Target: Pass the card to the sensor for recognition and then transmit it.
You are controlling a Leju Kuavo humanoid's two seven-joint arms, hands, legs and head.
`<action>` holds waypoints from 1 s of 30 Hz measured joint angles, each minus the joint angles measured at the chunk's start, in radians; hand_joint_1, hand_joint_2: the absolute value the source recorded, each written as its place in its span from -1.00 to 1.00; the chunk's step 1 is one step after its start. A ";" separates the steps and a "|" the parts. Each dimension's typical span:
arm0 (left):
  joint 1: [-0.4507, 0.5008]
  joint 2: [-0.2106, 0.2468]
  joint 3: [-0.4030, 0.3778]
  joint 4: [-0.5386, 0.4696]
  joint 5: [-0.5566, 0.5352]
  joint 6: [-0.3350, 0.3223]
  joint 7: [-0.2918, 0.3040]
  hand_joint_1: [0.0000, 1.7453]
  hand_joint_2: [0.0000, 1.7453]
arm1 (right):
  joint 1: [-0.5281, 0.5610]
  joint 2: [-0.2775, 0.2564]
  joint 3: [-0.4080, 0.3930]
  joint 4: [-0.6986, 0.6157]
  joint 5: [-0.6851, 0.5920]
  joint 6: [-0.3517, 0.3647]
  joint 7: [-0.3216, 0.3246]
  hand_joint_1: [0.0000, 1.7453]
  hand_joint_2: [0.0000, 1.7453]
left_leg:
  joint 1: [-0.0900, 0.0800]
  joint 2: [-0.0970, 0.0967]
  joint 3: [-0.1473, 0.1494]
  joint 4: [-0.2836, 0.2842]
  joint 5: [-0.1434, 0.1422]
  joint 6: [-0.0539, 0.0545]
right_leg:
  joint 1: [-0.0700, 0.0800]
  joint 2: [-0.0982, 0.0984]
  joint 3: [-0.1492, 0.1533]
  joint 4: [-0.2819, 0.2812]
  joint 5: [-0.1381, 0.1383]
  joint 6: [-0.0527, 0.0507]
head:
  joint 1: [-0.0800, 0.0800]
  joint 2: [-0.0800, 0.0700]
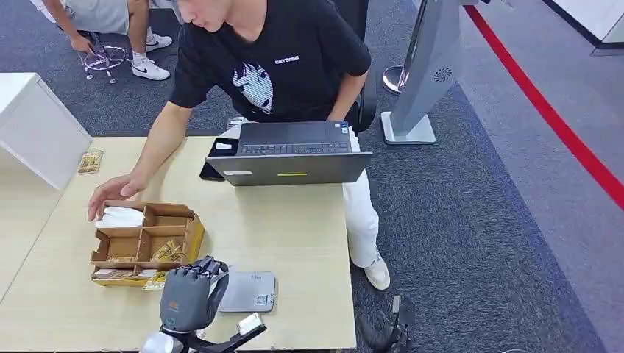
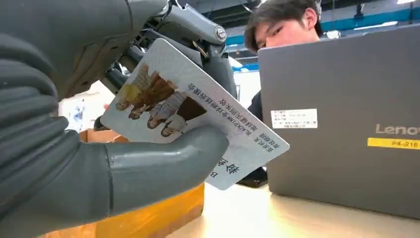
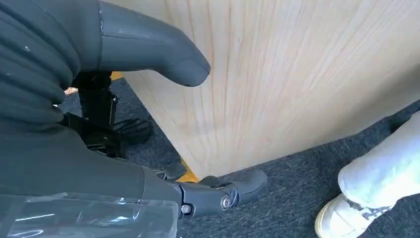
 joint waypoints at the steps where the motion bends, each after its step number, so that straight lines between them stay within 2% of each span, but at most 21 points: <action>1: -0.002 -0.002 -0.002 0.012 0.031 -0.017 -0.011 1.00 1.00 | 0.000 0.001 -0.003 0.000 0.000 0.002 0.000 -1.00 1.00 | 0.000 0.000 0.000 0.000 0.000 0.000 | 0.000 0.000 0.000 0.000 0.000 0.000 | 0.000 0.000; 3: -0.002 -0.010 -0.014 0.049 0.067 -0.027 -0.021 1.00 1.00 | 0.000 0.002 -0.012 0.000 0.008 0.003 -0.001 -1.00 1.00 | 0.000 0.000 0.000 0.000 0.000 0.000 | 0.000 0.000 0.000 0.000 0.000 0.000 | 0.000 0.000; 11: -0.002 -0.033 -0.066 0.171 0.110 0.002 -0.016 1.00 1.00 | 0.000 0.005 -0.032 -0.003 0.019 0.006 -0.003 -1.00 1.00 | 0.000 0.000 0.000 0.000 0.000 0.000 | 0.000 0.000 0.000 0.000 0.000 0.000 | 0.000 0.000; 19: -0.016 -0.034 -0.079 0.207 0.116 0.021 -0.011 1.00 1.00 | 0.000 0.005 -0.049 -0.004 0.036 0.006 -0.005 -1.00 1.00 | 0.000 0.000 0.000 0.000 0.000 0.000 | 0.000 -0.001 0.000 0.000 0.000 0.000 | 0.000 0.000; 30: -0.021 -0.034 -0.080 0.208 0.100 0.037 -0.010 1.00 1.00 | 0.000 0.005 -0.051 -0.005 0.037 0.010 -0.003 -1.00 1.00 | 0.000 0.000 0.000 0.000 0.000 0.000 | 0.000 -0.001 0.000 0.000 0.000 0.000 | 0.000 0.000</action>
